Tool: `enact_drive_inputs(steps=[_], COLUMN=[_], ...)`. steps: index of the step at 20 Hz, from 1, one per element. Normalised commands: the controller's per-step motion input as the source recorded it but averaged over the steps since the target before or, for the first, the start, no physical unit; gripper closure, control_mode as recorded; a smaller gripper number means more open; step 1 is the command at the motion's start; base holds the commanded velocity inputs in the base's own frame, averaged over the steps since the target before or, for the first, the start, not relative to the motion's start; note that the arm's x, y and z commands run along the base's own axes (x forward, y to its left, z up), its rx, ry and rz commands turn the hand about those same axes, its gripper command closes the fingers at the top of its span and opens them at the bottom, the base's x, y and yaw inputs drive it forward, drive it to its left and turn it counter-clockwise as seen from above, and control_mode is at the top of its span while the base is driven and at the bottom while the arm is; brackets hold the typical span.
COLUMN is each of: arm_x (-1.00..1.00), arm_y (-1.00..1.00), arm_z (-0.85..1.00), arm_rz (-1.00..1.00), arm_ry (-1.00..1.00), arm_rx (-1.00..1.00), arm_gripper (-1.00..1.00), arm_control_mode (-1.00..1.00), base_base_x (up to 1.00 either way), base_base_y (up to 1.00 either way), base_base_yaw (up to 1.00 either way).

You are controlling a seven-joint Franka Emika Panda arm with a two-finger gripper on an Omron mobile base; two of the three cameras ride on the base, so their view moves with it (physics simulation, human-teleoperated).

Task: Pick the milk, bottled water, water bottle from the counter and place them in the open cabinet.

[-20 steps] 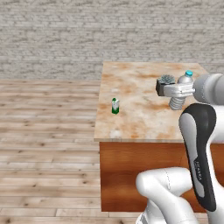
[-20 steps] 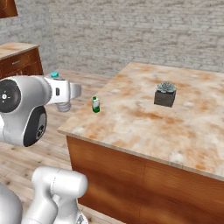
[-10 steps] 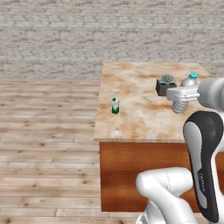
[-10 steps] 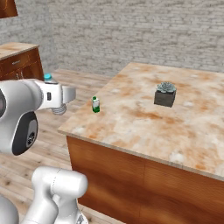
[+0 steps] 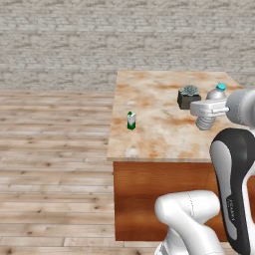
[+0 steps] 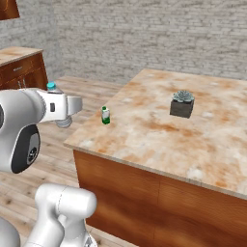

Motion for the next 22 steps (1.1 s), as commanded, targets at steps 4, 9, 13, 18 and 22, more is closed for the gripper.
enact_drive_inputs(steps=[4,9,13,18,22], arm_x=[0.00,0.00,0.00,0.00,0.00], arm_y=[0.00,0.00,0.00,0.00,0.00], arm_z=[0.00,0.00,0.00,0.00,0.00], arm_rz=[0.00,0.00,0.00,0.00,0.00], arm_ry=[0.00,0.00,0.00,0.00,0.00], arm_rx=[0.00,0.00,0.00,0.00,0.00], arm_gripper=[1.00,1.00,1.00,1.00,1.00], arm_control_mode=[-1.00,-1.00,1.00,1.00,1.00], base_base_x=[0.00,0.00,0.00,-0.40,-0.53], base_base_y=[0.00,0.00,0.00,-0.45,-0.64], base_base_yaw=[0.00,0.00,0.00,-0.14,-0.35])
